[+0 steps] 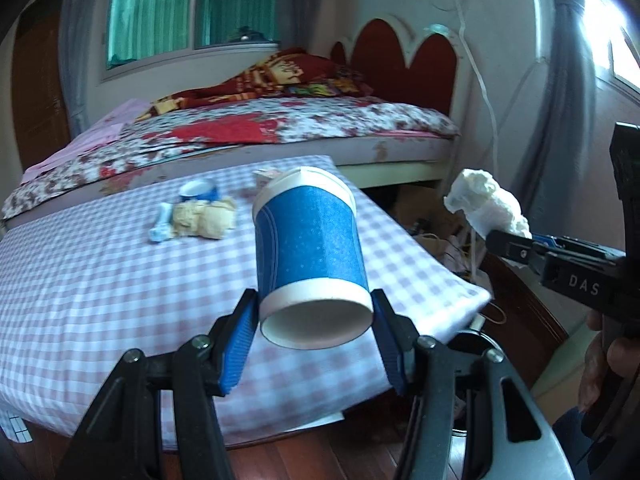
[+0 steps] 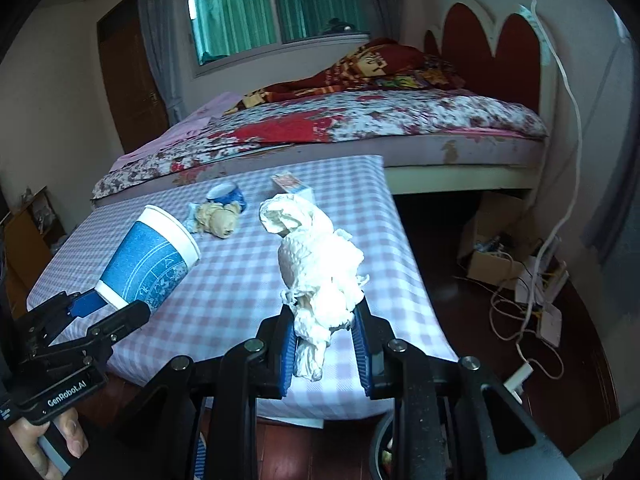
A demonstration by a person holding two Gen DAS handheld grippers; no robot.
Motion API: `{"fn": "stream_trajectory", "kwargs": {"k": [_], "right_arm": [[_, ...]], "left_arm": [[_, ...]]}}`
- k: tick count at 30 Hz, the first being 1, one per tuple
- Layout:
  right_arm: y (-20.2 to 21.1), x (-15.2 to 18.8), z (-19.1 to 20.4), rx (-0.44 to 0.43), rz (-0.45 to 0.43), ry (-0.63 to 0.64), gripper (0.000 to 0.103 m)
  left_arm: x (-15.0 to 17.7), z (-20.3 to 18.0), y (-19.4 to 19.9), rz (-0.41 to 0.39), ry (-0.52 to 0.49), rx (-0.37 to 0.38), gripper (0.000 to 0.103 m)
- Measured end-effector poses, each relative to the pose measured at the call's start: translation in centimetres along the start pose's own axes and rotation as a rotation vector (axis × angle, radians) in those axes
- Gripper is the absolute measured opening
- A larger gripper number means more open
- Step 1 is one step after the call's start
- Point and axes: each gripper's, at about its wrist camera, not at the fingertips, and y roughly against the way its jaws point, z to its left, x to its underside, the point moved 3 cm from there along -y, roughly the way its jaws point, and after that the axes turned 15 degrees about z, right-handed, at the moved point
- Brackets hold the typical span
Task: Collect trash
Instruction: 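Carry the blue cup and white tissue over the black bin and release both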
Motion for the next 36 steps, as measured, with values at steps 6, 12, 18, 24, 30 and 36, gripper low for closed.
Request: {"fn": "stream_trajectory", "kwargs": {"k": [6,12,18,24,30,36], "right_arm": [[1.5,2.7,-3.9,0.043,0.007,-0.071,0.026],[2.4,5.7,-7.2,0.082,0.028,-0.135,0.027],[2.6,9.1,-10.6,0.118,0.066,-0.19,0.027],[2.5,11.9,-13.8,0.142,0.102,-0.225,0.027],[1.2,14.4,-16.0,0.14,0.15,-0.238,0.027],[-1.0,16.8,-17.3,0.133,0.22,-0.25,0.027]], "left_arm": [[0.7,-3.7,-0.3,0.016,-0.057,0.056,0.056],[2.2,-7.9,-1.4,0.05,-0.129,0.117,0.056],[3.5,-12.4,-2.8,0.095,-0.201,0.172,0.056],[5.1,-16.1,-4.4,0.146,-0.257,0.208,0.056],[6.9,-18.0,-6.6,0.22,-0.294,0.225,0.056],[8.7,-18.9,-8.9,0.296,-0.313,0.237,0.056]]}}
